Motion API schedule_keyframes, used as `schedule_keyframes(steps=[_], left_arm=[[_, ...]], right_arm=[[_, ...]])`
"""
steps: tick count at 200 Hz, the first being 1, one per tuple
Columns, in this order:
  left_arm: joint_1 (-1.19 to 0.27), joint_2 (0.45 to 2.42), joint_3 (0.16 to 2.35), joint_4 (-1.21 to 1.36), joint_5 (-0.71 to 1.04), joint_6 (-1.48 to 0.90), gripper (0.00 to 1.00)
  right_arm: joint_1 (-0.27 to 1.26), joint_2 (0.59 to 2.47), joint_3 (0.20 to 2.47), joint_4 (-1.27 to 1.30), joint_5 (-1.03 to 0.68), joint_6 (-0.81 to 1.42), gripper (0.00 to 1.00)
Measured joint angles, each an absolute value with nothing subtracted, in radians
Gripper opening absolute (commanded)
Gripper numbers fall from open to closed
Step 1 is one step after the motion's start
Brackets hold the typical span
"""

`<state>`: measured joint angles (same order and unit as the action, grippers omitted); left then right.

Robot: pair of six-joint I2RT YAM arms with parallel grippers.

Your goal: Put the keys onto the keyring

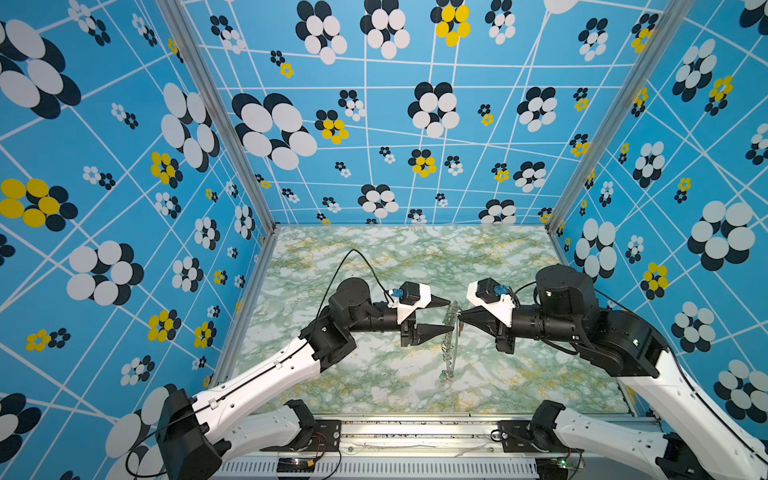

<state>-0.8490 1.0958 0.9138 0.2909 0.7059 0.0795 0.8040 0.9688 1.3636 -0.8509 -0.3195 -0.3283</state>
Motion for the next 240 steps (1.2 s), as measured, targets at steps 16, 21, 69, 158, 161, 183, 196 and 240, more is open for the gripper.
schedule_keyframes(steps=[16, 21, 69, 158, 161, 183, 196, 240], left_arm=[[-0.849, 1.097, 0.925, 0.25, 0.701, 0.099, 0.45], [-0.849, 1.097, 0.927, 0.239, 0.699, 0.105, 0.44], [-0.851, 1.103, 0.947, 0.194, 0.691, 0.136, 0.28], [-0.868, 1.138, 0.963, 0.185, 0.681, 0.155, 0.09], [-0.869, 1.138, 0.963, 0.185, 0.682, 0.155, 0.08], [-0.869, 1.139, 0.966, 0.183, 0.68, 0.162, 0.0], [-0.871, 1.139, 0.966, 0.182, 0.68, 0.162, 0.0], [-0.873, 1.139, 0.966, 0.184, 0.678, 0.157, 0.0]], right_arm=[[0.804, 0.989, 1.37, -0.873, -0.319, -0.331, 0.0], [0.804, 0.994, 1.372, -0.877, -0.319, -0.331, 0.0], [0.804, 1.007, 1.378, -0.887, -0.321, -0.333, 0.0], [0.803, 1.009, 1.381, -0.887, -0.332, -0.333, 0.0], [0.802, 1.009, 1.381, -0.888, -0.33, -0.333, 0.0], [0.798, 1.005, 1.381, -0.895, -0.328, -0.334, 0.0], [0.798, 1.005, 1.382, -0.897, -0.331, -0.334, 0.0], [0.798, 1.003, 1.381, -0.902, -0.334, -0.334, 0.0]])
